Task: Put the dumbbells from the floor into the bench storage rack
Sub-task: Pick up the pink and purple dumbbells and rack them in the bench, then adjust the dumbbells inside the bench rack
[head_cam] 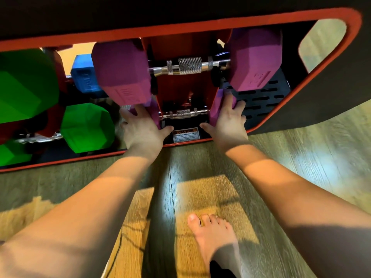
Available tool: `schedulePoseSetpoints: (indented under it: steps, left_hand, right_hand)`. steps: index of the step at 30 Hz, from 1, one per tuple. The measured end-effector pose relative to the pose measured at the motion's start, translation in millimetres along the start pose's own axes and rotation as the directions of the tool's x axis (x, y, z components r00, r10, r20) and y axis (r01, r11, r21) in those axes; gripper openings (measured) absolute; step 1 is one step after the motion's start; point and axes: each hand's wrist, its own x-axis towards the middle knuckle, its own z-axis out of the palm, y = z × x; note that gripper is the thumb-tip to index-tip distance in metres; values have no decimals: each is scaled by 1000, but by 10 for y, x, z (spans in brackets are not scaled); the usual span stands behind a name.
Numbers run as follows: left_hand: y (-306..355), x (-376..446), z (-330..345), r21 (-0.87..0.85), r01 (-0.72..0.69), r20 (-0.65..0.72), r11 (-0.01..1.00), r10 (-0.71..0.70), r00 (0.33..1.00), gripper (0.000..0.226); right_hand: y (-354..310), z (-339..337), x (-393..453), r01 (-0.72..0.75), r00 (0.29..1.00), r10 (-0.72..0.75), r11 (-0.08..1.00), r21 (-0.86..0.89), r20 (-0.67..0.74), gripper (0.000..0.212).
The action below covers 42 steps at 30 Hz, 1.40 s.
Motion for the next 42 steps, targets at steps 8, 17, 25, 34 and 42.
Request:
schedulePoseSetpoints:
  steps: [8, 17, 25, 34, 42]
  left_hand:
    - [33, -1, -10, 38, -29, 13, 999, 29, 999, 100]
    - [44, 14, -6, 57, -20, 44, 998, 17, 999, 101]
    - [40, -5, -18, 85, -39, 33, 996, 37, 999, 100]
    - [-52, -159, -307, -151, 45, 219, 988, -11, 976, 104]
    - [-147, -970, -2182, -167, 228, 606, 959, -82, 791, 59]
  right_hand:
    - [24, -30, -3, -26, 1000, 26, 999, 28, 10, 107]
    - [16, -28, 4, -44, 999, 44, 999, 13, 24, 105]
    - [35, -13, 5, -26, 999, 27, 1000, -17, 24, 105]
    - [-121, -307, -281, -63, 980, 94, 983, -171, 178, 110]
    - [-823, -1793, -1267, -46, 852, 102, 992, -121, 513, 65]
